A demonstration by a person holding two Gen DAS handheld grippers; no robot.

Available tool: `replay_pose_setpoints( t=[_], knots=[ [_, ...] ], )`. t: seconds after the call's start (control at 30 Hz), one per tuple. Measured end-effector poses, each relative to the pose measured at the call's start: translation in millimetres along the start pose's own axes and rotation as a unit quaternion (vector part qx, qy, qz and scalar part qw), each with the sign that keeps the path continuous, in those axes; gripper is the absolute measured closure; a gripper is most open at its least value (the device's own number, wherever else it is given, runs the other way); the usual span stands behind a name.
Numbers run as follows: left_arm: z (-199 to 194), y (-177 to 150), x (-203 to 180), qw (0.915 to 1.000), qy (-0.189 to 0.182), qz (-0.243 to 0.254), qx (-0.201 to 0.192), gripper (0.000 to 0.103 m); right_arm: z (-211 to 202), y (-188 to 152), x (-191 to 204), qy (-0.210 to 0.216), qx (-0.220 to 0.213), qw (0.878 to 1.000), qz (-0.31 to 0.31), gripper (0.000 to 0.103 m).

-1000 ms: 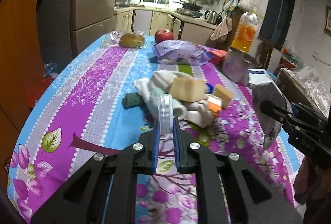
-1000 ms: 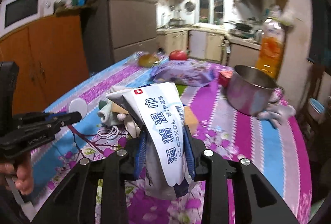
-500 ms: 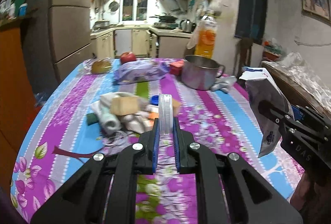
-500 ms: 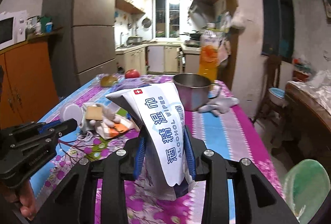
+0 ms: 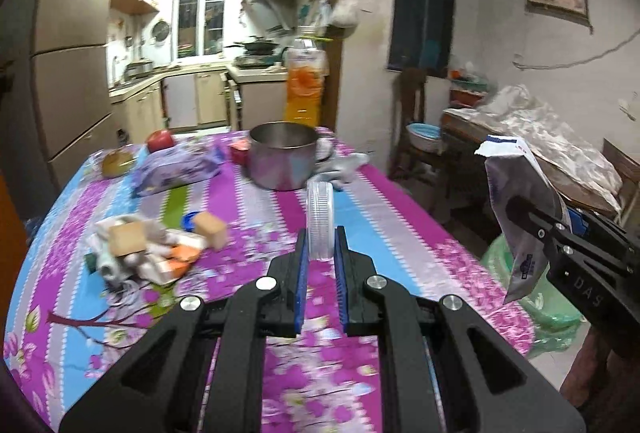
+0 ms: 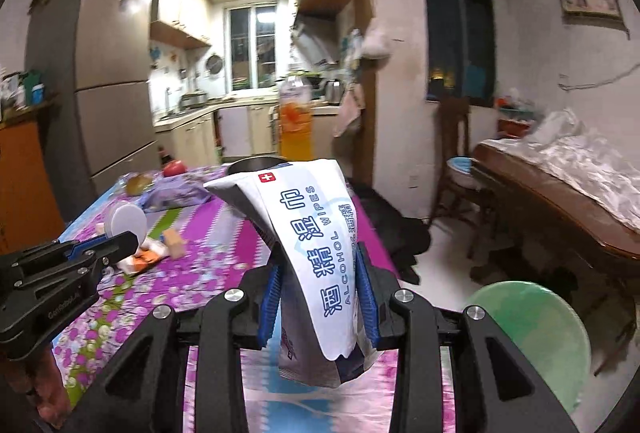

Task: Collect trash
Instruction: 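Carry the clear lid with the left tool while the right tool carries the alcohol-wipes packet to the bin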

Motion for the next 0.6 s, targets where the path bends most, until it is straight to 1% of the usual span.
replay_pose_setpoints(
  t=[0.23, 0.33, 0.47, 0.6],
  knots=[
    [13.4, 9.0, -58.7, 0.9991, -0.038, 0.019, -0.002, 0.092, -24.3, 2.5, -72.1, -0.050, -0.003, 0.999, 0.019, 0.068],
    [20.0, 11.6, -89.0, 0.9976, -0.062, 0.029, -0.002, 0.092, -33.2, 1.0, -103.9, -0.074, 0.000, 0.997, 0.026, 0.068],
    [31.7, 13.3, -137.2, 0.9940, -0.099, 0.046, 0.005, 0.092, -44.4, -2.8, -152.3, -0.110, 0.010, 0.993, 0.038, 0.068],
    [44.1, 10.3, -175.7, 0.9894, -0.131, 0.062, 0.016, 0.092, -50.7, -13.7, -195.1, -0.136, 0.027, 0.989, 0.055, 0.068]
  ],
)
Point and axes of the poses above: each gripper's, at about its wrist camera, not at the fingertips, and z roughly the way its jaws point, x to its left, y to its top, the point moved 6 cm from there along z, roughly the way its jaws point, and after that the axes turned 4 degrees about -x, right-handed, at the moved point
